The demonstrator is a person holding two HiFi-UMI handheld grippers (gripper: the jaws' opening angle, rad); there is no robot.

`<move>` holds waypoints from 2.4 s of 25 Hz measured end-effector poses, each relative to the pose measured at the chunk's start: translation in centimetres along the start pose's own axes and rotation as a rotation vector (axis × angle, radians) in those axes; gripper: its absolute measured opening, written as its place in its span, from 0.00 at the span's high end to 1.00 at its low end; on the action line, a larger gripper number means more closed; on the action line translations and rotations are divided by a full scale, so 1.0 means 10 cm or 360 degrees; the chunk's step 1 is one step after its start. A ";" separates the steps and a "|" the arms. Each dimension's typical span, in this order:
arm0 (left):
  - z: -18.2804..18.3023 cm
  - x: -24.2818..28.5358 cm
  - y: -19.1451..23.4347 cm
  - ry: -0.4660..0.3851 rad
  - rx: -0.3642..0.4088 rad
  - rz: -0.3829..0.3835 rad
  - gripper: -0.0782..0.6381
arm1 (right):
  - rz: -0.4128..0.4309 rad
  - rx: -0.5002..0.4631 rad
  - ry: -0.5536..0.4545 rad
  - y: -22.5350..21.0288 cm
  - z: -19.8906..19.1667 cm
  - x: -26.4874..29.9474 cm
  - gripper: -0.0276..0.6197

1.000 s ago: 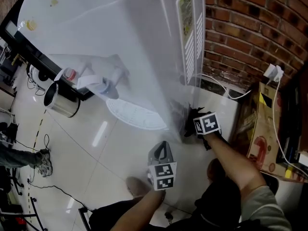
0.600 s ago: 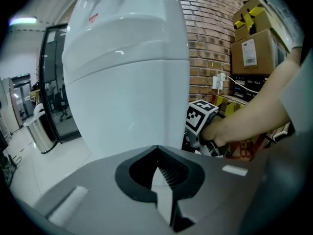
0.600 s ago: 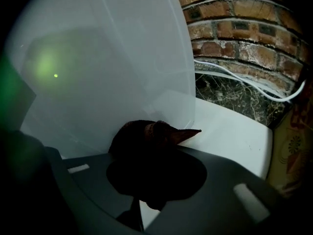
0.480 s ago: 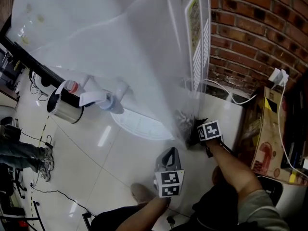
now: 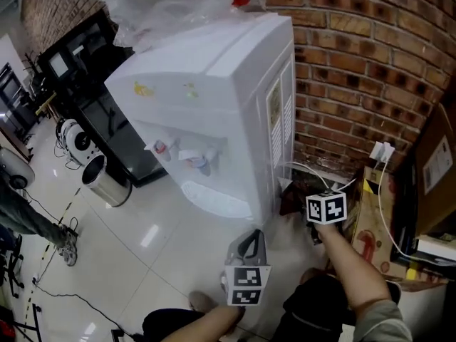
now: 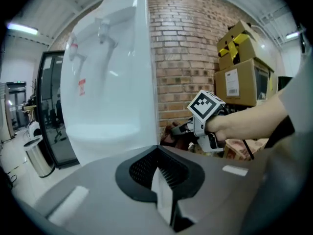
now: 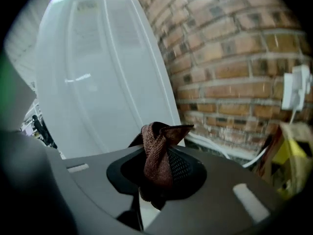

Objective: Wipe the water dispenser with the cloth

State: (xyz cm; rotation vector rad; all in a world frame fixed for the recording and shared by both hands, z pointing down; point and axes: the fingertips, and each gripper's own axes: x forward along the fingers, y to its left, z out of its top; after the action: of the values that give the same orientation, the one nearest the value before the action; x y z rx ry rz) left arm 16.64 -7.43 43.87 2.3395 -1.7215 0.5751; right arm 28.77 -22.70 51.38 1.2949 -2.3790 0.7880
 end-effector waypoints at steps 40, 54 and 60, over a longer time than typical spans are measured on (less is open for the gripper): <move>2.62 -0.60 -0.27 -0.0438 0.0110 0.0006 0.89 | -0.0084 -0.0763 -0.0654 0.80 3.39 -1.16 0.81; 1.55 0.05 -0.52 -0.0243 0.0062 -0.0117 0.89 | -0.0074 -0.0596 -0.0386 0.33 2.32 -0.40 0.82; 1.23 0.22 -0.54 -0.0210 0.0045 -0.0137 0.89 | -0.0076 -0.0533 -0.0297 0.17 1.90 -0.14 0.82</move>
State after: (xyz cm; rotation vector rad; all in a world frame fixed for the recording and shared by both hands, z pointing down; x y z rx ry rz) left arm 24.79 -12.17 34.05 2.5087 -1.6656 0.4428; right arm 27.84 -32.50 35.00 1.3231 -2.4749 0.2462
